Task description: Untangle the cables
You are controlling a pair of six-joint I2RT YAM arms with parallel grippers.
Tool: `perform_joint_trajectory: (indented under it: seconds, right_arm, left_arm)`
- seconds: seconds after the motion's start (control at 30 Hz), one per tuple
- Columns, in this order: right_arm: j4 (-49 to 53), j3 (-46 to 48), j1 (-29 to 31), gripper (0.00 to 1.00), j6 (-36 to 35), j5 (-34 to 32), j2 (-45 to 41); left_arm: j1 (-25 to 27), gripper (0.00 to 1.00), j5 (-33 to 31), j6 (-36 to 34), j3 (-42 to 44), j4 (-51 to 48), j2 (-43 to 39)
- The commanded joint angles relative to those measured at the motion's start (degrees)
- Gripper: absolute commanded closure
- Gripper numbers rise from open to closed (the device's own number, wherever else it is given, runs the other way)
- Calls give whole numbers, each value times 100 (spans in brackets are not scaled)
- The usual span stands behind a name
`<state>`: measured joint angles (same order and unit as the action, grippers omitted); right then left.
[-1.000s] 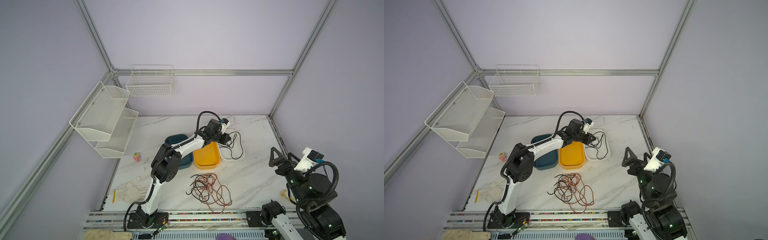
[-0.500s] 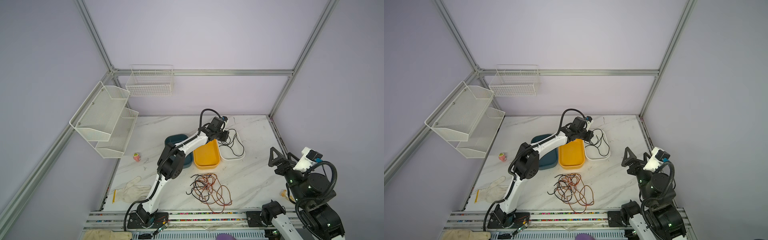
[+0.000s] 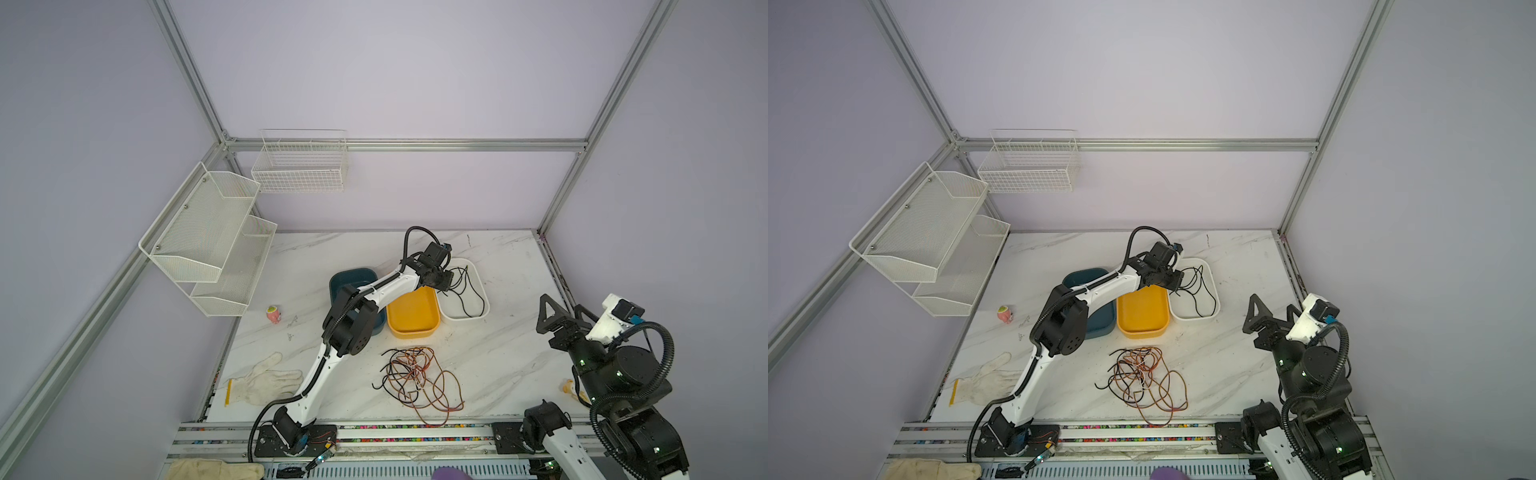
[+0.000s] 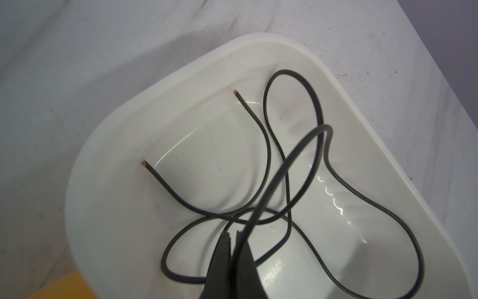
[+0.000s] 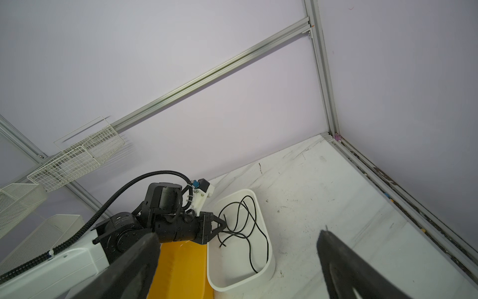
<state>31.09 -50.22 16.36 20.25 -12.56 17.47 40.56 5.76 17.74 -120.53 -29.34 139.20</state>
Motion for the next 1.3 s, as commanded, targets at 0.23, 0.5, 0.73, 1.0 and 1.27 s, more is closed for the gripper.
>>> perform_joint_trajectory:
  seconds: [0.23,0.5,0.73,1.0,1.27]
  right_arm:
    - [-147,82,-94,2,-88,92,40]
    - [-147,74,-133,2,-103,130,46]
    - [-36,-5,-153,2,-85,75,191]
    - [-90,-21,-155,2,-125,264,389]
    - [96,-416,-152,2,-284,1228,1492]
  left_arm:
    - [-46,83,16,-163,-642,-98,-209]
    - [-44,69,128,-191,-800,-90,-416]
    - [-42,45,-32,-370,-918,-4,-849]
    - [-158,1,-173,-754,-372,440,-1769]
    - [-702,0,-251,-11,1637,1576,-3604]
